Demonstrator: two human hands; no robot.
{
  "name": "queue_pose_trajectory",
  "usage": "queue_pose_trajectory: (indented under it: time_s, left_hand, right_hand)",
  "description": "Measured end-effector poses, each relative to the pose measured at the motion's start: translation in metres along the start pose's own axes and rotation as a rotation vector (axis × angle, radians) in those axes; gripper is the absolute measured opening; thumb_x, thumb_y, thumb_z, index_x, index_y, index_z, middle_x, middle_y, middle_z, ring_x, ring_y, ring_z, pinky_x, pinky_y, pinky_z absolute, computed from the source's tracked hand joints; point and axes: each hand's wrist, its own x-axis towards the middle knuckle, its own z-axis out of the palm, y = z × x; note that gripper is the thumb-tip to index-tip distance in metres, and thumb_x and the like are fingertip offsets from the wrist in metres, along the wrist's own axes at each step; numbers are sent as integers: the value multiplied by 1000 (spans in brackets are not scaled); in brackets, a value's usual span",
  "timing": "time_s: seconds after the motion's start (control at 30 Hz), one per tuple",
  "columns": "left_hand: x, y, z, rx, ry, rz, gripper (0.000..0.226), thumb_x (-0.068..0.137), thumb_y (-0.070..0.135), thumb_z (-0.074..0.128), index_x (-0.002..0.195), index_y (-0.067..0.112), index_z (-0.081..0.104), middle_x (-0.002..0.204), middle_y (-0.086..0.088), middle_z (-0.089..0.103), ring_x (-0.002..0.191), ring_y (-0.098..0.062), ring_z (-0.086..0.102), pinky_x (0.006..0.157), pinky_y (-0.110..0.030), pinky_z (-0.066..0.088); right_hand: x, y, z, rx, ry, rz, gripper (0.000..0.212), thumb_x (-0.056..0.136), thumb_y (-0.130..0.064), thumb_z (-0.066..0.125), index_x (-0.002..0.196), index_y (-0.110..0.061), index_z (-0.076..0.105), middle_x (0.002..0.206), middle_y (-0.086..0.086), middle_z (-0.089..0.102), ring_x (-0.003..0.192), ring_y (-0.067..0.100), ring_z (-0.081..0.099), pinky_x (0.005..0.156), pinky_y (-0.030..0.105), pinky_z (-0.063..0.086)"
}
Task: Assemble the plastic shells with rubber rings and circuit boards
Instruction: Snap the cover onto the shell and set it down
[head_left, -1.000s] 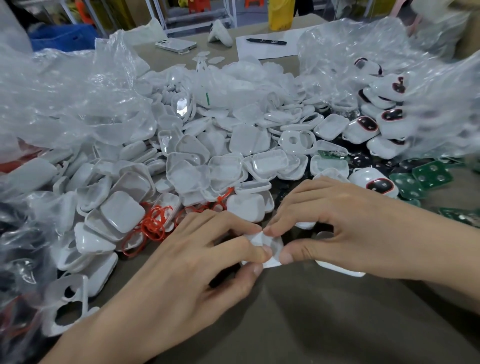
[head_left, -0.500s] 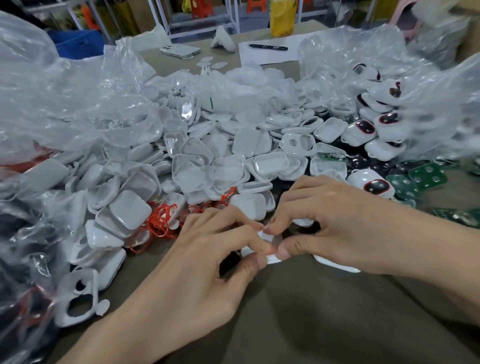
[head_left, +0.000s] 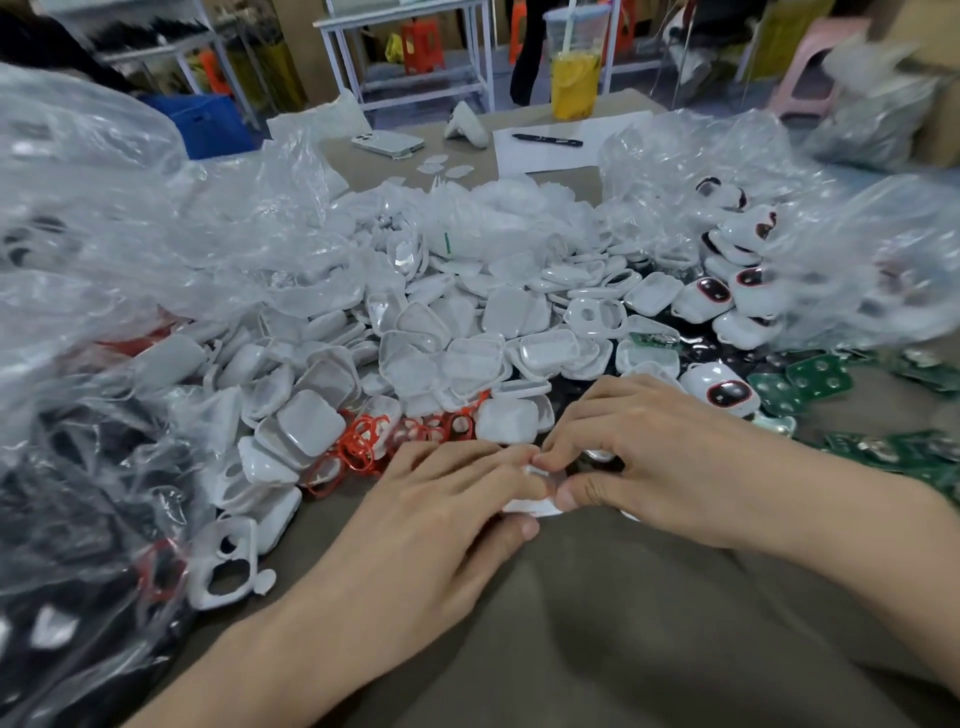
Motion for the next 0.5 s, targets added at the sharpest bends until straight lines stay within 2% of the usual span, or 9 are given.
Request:
queue_pose_trajectory:
  time_s: [0.07,0.13,0.2,0.27,0.33,0.43,0.5]
  left_hand:
    - [-9,1,-1,-70,48,-111,31,102,47,46,129,38,57,136,25,54,131,-2,46,106,-31,35]
    - [-16,3,-5,-93,104,-255,40,101,53,39,132,34,57,122,25,53,119,-2,48,104,-26,35]
    - [-14,9,-8,-30,69,-317,51,100,60,29,129,33,60,109,23,54,106,-5,49,100,-25,34]
    - [-7,15,-8,17,-14,-337,55,98,64,23,128,35,59,108,18,54,105,-7,47,99,-26,32]
    - [-1,18,-5,-37,-44,-364,43,98,60,31,123,36,56,107,17,53,106,-7,46,97,-25,32]
    - [1,19,0,-290,26,-456,13,98,50,50,110,45,48,101,27,54,103,5,48,85,-11,37]
    - [-1,21,2,-351,61,-471,16,97,48,54,106,51,42,97,35,55,104,12,49,81,-6,36]
  right_hand:
    - [-1,-2,0,-2,-8,6,16,91,-52,60,104,-44,63,111,-28,63,112,-5,41,98,19,24]
    - [-2,-5,-1,-23,-10,7,11,92,-49,60,102,-45,58,113,-27,61,112,-3,40,94,14,21]
    - [-3,-7,-2,-34,-17,17,11,93,-46,60,102,-46,53,114,-27,59,110,-4,37,90,7,18]
    - [-3,-10,-2,-3,-21,53,12,94,-41,62,103,-42,54,111,-27,57,108,-6,35,91,0,17]
    - [-4,-14,-1,69,-14,106,16,92,-34,66,100,-40,53,105,-26,54,105,-8,35,89,-1,22]
    - [-7,-20,2,228,43,223,22,87,-28,71,89,-40,53,95,-22,57,102,-13,42,81,3,33]
    - [-6,-24,7,324,130,304,20,85,-25,72,87,-39,58,93,-18,62,97,-12,49,80,8,38]
